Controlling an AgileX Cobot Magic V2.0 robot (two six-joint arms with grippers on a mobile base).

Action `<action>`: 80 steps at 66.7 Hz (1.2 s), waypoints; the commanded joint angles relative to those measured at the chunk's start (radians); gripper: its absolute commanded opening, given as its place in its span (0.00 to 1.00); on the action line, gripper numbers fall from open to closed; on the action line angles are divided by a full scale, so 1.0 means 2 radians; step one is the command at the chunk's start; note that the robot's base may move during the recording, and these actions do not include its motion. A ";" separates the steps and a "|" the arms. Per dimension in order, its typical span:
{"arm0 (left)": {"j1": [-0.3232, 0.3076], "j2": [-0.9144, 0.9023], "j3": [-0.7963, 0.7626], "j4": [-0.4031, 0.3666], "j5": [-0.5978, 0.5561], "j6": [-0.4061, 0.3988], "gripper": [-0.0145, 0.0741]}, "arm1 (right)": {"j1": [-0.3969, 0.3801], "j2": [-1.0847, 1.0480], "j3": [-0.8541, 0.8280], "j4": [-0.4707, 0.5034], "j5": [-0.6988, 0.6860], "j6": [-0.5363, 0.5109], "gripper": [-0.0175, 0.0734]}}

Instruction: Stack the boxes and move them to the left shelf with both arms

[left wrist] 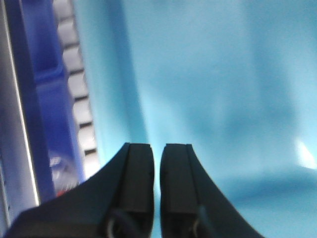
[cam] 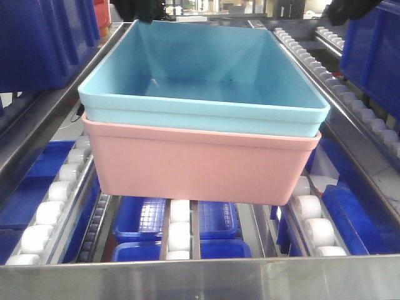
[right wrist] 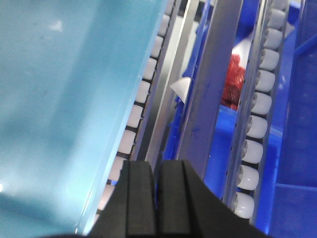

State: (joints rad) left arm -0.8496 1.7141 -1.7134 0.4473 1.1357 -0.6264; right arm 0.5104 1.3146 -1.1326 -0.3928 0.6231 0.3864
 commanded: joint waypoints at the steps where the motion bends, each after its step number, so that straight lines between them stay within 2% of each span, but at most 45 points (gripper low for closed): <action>1: -0.014 -0.052 0.015 0.023 -0.041 -0.006 0.18 | -0.002 -0.037 0.004 -0.017 -0.048 0.003 0.25; 21: -0.038 -0.193 0.210 0.021 -0.221 -0.008 0.18 | -0.002 -0.136 0.061 -0.015 -0.083 0.005 0.25; 33: -0.063 -0.272 0.314 0.028 -0.321 -0.008 0.18 | 0.000 -0.223 0.127 -0.015 -0.117 0.005 0.25; 45: -0.087 -0.314 0.394 0.035 -0.365 -0.008 0.18 | 0.000 -0.311 0.209 -0.015 -0.148 0.005 0.25; 55: -0.093 -0.321 0.438 0.045 -0.405 -0.008 0.18 | 0.000 -0.356 0.265 -0.015 -0.162 0.005 0.25; 80: -0.093 -0.320 0.445 0.045 -0.396 -0.008 0.18 | 0.000 -0.365 0.283 -0.015 -0.179 0.005 0.25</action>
State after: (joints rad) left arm -1.0278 1.0971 -0.7958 0.5161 0.3996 -0.6363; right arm 0.5104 0.5864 -0.5406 -0.3928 0.3460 0.3920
